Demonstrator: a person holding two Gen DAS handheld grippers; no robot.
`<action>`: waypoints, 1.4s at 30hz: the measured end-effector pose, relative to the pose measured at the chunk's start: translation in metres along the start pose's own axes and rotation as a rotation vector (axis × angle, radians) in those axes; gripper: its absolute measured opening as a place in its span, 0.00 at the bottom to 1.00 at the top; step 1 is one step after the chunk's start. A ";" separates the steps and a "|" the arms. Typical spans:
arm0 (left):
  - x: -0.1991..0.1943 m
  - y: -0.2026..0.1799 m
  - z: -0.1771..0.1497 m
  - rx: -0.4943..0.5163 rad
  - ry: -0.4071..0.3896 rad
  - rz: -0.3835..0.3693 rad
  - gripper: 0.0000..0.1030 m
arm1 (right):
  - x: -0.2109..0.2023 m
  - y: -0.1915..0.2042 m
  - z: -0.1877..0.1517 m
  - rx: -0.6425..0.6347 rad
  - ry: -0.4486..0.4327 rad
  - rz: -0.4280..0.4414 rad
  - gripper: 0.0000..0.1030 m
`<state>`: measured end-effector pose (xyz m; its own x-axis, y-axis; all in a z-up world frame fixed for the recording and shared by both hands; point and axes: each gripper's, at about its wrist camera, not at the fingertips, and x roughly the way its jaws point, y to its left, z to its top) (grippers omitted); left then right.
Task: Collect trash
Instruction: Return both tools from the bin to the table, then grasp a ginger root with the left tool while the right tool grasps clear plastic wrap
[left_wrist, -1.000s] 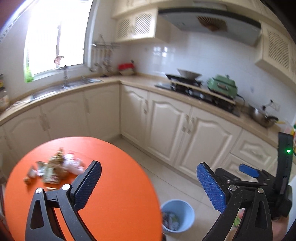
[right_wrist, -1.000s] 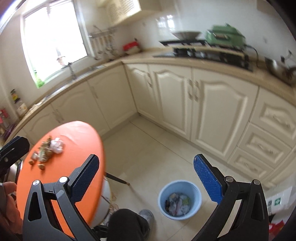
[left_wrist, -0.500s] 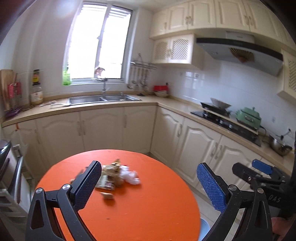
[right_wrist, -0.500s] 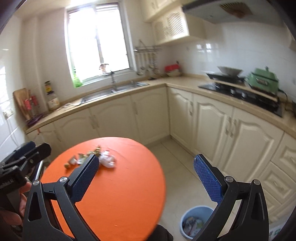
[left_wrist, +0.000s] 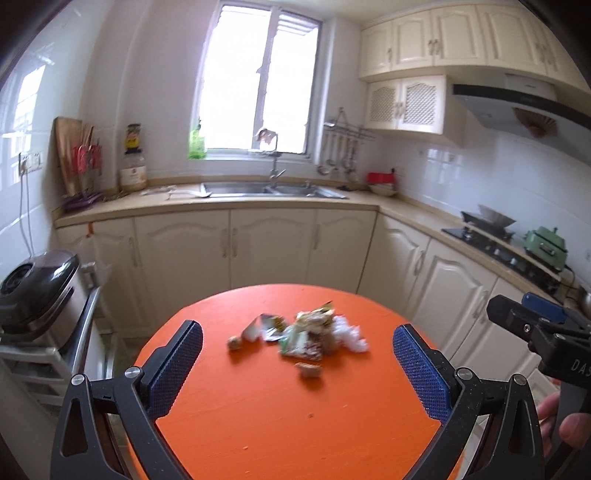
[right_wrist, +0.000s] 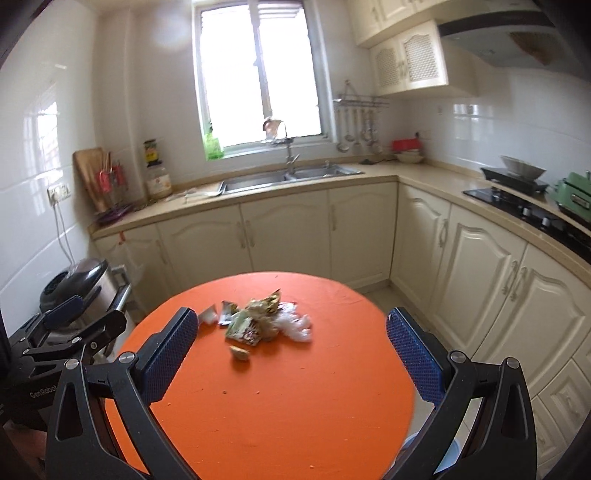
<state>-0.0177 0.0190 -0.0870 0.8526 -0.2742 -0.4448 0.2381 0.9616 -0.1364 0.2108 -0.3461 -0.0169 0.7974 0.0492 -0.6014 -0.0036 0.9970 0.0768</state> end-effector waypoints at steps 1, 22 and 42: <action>0.001 0.003 -0.005 -0.006 0.011 0.008 0.99 | 0.005 0.002 -0.001 -0.002 0.010 0.005 1.00; 0.268 -0.078 0.036 0.031 0.345 -0.012 0.97 | 0.168 -0.051 -0.047 0.049 0.290 -0.018 1.00; 0.441 -0.055 0.074 0.005 0.451 -0.055 0.34 | 0.249 -0.032 -0.056 0.006 0.393 0.089 1.00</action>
<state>0.3793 -0.1542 -0.2100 0.5510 -0.3013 -0.7782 0.2806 0.9451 -0.1673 0.3754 -0.3624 -0.2137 0.5027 0.1551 -0.8504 -0.0579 0.9876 0.1460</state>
